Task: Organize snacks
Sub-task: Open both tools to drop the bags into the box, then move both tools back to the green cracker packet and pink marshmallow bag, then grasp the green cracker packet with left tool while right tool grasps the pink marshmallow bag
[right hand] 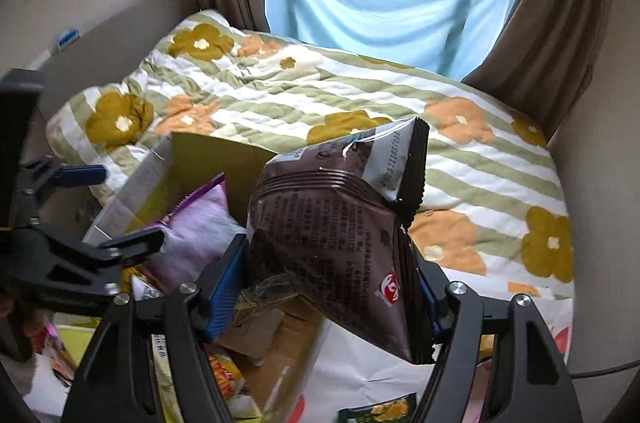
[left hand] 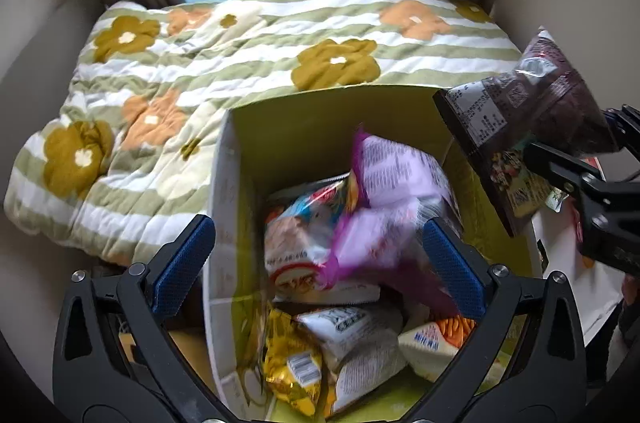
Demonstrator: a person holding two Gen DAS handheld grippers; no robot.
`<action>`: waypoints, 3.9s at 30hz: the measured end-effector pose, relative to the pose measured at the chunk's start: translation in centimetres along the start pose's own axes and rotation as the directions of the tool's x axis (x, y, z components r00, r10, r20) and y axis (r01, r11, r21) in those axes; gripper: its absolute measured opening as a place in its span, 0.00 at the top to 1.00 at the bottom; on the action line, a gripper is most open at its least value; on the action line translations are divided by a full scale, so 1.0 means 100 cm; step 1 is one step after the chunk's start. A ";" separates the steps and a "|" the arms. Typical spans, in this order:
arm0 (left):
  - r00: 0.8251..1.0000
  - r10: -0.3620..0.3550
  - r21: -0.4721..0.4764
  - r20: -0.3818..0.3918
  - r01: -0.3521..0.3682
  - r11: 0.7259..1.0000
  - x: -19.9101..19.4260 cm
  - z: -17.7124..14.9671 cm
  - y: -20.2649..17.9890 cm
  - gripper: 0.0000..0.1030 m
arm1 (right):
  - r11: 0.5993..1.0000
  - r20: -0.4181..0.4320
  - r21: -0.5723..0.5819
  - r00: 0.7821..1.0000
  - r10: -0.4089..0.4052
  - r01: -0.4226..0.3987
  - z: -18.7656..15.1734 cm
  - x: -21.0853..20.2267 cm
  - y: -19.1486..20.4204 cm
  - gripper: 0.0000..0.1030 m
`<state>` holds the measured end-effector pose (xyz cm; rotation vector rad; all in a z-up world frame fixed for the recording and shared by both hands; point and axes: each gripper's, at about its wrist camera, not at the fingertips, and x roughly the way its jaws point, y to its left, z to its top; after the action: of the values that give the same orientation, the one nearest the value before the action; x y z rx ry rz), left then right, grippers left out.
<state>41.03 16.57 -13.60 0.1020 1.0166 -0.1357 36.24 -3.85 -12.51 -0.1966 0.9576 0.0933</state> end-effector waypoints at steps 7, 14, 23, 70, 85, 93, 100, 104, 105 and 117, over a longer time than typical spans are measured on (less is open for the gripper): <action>0.999 0.042 -0.016 0.023 -0.042 0.999 -0.015 -0.012 -0.004 0.01 | 0.993 0.001 -0.112 0.999 -0.045 0.045 0.008 0.009 0.005 0.33; 0.998 0.055 -0.050 0.012 -0.054 0.997 -0.013 -0.016 -0.008 0.01 | 0.984 0.056 -0.153 0.995 -0.087 0.095 0.011 0.015 0.007 0.15; 0.999 0.035 -0.072 -0.031 -0.037 0.997 -0.004 -0.033 -0.005 0.01 | 0.994 0.050 -0.101 0.998 -0.030 0.035 -0.006 0.008 0.008 0.01; 0.994 -0.100 0.113 0.051 0.094 0.989 -0.061 -0.056 -0.285 0.01 | 0.986 -0.007 0.164 1.000 0.018 -0.016 -0.151 -0.125 -0.221 0.00; 0.952 0.040 0.381 -0.304 0.083 0.921 0.068 -0.108 -0.339 0.13 | 0.987 -0.234 0.154 0.968 0.089 -0.054 -0.222 -0.038 -0.265 0.00; 0.926 0.122 0.467 -0.357 0.064 0.882 0.104 -0.109 -0.340 0.14 | 0.984 -0.281 0.102 0.945 0.167 -0.144 -0.231 -0.006 -0.268 0.00; 0.889 0.081 0.422 -0.451 0.133 0.897 0.131 -0.112 -0.332 0.27 | 0.981 -0.316 0.117 0.931 0.183 -0.153 -0.236 0.015 -0.269 0.00; 0.885 0.026 0.376 -0.465 0.170 0.911 0.135 -0.113 -0.326 0.32 | 0.983 -0.332 0.109 0.926 0.177 -0.149 -0.236 0.023 -0.266 0.00; 0.884 0.015 0.366 -0.467 0.178 0.913 0.135 -0.114 -0.325 0.35 | 0.982 -0.336 0.107 0.924 0.180 -0.153 -0.235 0.025 -0.266 0.00; 0.895 -0.034 0.367 -0.445 0.216 0.905 0.132 -0.116 -0.320 0.50 | 0.974 -0.360 0.108 0.905 0.224 -0.198 -0.231 0.042 -0.250 0.00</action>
<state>33.03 -14.12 -31.61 0.4661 1.4288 -0.4650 24.27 -33.08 -25.71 -0.0445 1.3580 0.2289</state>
